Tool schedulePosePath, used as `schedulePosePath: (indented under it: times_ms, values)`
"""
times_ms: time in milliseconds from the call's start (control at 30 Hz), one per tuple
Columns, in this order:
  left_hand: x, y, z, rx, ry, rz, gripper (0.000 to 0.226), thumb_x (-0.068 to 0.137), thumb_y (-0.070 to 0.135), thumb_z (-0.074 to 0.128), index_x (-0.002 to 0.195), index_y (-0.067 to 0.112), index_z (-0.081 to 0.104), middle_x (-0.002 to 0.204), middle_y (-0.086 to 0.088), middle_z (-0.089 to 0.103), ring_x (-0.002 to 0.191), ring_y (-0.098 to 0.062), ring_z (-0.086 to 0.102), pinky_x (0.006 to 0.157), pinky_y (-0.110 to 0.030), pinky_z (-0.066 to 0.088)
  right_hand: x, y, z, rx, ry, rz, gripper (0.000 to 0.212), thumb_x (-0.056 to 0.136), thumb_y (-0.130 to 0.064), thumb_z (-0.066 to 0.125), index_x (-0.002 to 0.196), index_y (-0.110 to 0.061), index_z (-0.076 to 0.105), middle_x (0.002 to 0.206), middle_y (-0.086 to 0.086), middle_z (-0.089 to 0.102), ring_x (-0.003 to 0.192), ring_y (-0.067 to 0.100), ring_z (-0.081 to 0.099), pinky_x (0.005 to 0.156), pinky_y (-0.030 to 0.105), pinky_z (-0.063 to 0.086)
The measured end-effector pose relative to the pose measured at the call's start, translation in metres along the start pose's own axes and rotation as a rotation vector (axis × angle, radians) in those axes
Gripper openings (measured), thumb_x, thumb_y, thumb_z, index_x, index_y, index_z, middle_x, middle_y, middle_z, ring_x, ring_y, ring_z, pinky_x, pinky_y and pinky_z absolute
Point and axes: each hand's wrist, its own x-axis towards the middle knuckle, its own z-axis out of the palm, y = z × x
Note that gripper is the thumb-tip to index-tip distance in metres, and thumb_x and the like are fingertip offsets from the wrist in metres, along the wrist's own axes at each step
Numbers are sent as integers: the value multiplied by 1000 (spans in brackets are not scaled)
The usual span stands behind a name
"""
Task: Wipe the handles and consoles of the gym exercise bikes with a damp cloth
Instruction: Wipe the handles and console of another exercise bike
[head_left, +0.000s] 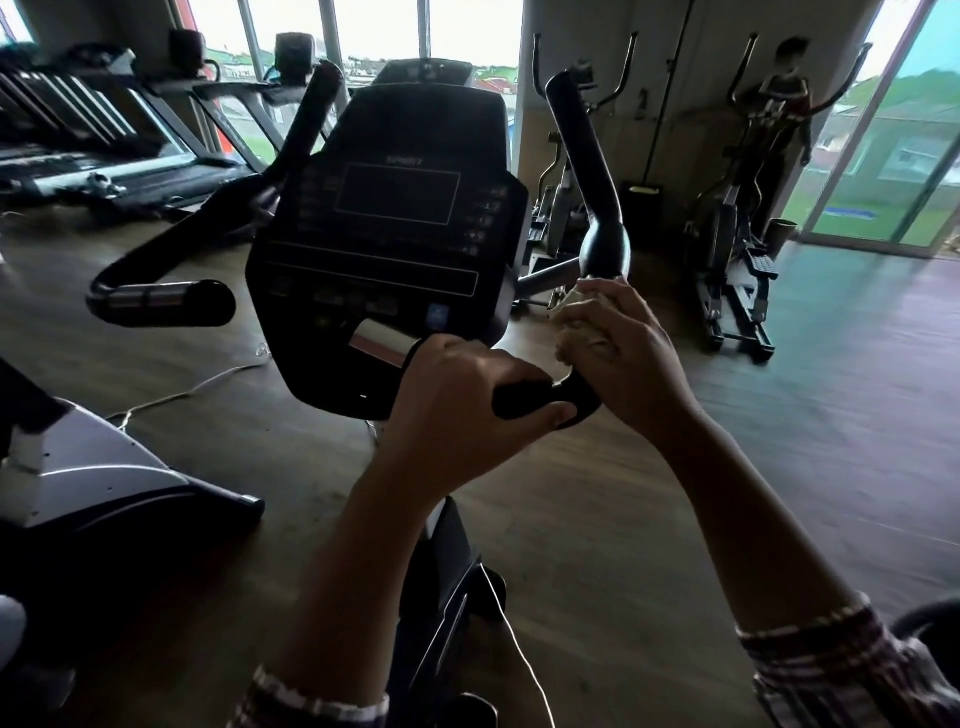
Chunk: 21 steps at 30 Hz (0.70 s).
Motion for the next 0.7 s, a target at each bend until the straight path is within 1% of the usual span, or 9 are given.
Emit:
schedulePosePath:
  times_ms: [67,133,200,300,367,467,600,667,700]
  values:
    - [-1,0,0,5,2,7,32,78,55,64,91,29,76,77,12,74,70,-5,66,83,-38,48,6,7,-3,14,-9,-20,31,76,-36,67,102,-20,75,125,-11,54,127,11,49,106,32,41]
    - [-1,0,-2,6,2,11,28,78,52,68,91,28,76,75,12,73,69,-3,65,83,-31,44,19,11,-6,65,9,3,21,81,-16,70,102,-17,74,122,-8,57,116,-11,49,97,14,43]
    - [-2,0,-3,11,4,6,27,78,50,70,92,28,75,76,12,73,70,-2,64,84,-27,40,26,7,-6,83,22,64,19,83,-9,68,101,-14,74,122,-6,57,111,-14,51,87,3,40]
    - [-3,-4,-4,-13,18,-6,30,77,50,69,93,26,75,79,12,73,73,2,63,87,-26,40,11,2,2,-31,-16,22,29,81,-34,59,98,-18,74,128,-3,58,128,16,48,104,29,40]
    - [-4,-6,-4,-12,28,-10,36,77,54,65,95,25,75,83,12,74,77,8,58,91,-23,36,-3,1,0,-51,-37,-51,34,79,-39,55,97,-19,75,125,-8,57,126,11,44,104,25,35]
    - [-5,-6,-4,-10,40,-13,39,76,56,65,96,24,74,87,12,74,81,9,53,95,-24,32,-1,4,-2,61,30,-84,18,80,-20,65,95,-20,75,115,-17,58,112,-2,52,95,16,42]
    - [-7,-8,-5,3,61,-38,38,76,55,69,96,23,74,92,11,74,87,7,58,102,-29,32,4,3,14,367,190,135,21,80,-18,63,97,-23,73,121,-10,60,111,24,62,87,51,53]
    - [-7,-10,-5,34,42,-35,41,78,59,63,96,24,74,100,12,73,94,2,63,99,-28,32,-13,-5,22,294,265,140,25,79,-17,62,102,-17,72,126,-4,57,115,19,58,90,46,53]
    - [-7,-11,-4,50,38,-30,43,79,61,61,95,24,75,102,12,72,95,-1,64,96,-27,32,-23,-11,24,244,287,113,27,80,-17,61,105,-15,71,128,-2,56,116,13,56,91,36,53]
